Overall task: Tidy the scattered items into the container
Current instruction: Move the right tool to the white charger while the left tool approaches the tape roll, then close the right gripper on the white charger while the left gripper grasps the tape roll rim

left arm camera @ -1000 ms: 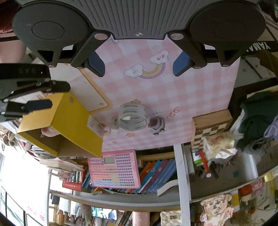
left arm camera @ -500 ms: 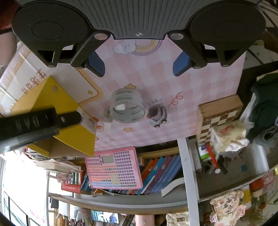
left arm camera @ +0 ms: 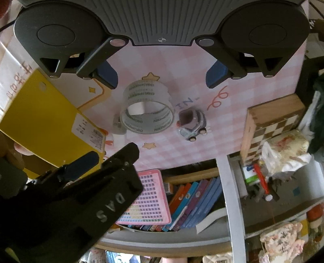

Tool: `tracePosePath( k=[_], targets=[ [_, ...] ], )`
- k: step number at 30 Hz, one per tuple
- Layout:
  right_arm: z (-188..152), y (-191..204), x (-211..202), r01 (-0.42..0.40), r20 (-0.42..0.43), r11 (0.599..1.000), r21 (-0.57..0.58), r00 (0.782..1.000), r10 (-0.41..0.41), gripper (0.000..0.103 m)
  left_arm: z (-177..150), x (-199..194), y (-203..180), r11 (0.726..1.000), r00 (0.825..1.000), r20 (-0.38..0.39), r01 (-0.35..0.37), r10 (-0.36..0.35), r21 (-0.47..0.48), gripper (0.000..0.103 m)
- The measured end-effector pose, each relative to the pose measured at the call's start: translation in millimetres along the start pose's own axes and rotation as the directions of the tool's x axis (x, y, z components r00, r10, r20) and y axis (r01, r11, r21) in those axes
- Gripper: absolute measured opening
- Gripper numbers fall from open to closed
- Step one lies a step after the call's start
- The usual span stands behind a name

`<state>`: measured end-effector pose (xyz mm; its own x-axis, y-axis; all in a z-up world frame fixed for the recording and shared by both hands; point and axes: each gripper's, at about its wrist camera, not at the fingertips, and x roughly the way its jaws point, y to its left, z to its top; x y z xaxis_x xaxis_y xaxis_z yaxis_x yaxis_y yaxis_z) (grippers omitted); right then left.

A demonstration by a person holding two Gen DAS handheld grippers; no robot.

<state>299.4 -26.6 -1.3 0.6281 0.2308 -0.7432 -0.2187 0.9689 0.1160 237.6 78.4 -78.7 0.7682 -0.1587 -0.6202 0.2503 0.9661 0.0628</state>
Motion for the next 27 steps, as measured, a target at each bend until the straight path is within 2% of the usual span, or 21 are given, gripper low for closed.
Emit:
tracePosePath(
  k=[10,17,19,25,27],
  targets=[
    [27,-4,53,0.085,-0.068,0.996,-0.020,0.994,-0.086,0.064,8,41,-2,1.000,1.000,-0.019,0.009,-0.010,-0.011,0.096],
    [35,-15,88,0.143,-0.157,0.989,0.040,0.978,-0.136,0.064,14,66,-11,1.000,1.000,-0.022,0.016,-0.015,0.025,0.096],
    [37,-19,95,0.151,-0.166,0.987,0.062,0.976,-0.139,0.065,14,72,-9,1.000,0.999,-0.029,0.020,-0.020,0.008,0.096],
    [43,-23,104,0.192,-0.143,0.979,0.061,0.973,-0.182,0.059,14,82,-10,1.000,0.999,-0.026,0.028,-0.028,0.013,0.094],
    [44,-27,105,0.189,-0.146,0.979,0.073,0.973,-0.177,0.057,14,83,-10,0.999,0.999,-0.018,0.032,-0.032,0.009,0.088]
  ],
)
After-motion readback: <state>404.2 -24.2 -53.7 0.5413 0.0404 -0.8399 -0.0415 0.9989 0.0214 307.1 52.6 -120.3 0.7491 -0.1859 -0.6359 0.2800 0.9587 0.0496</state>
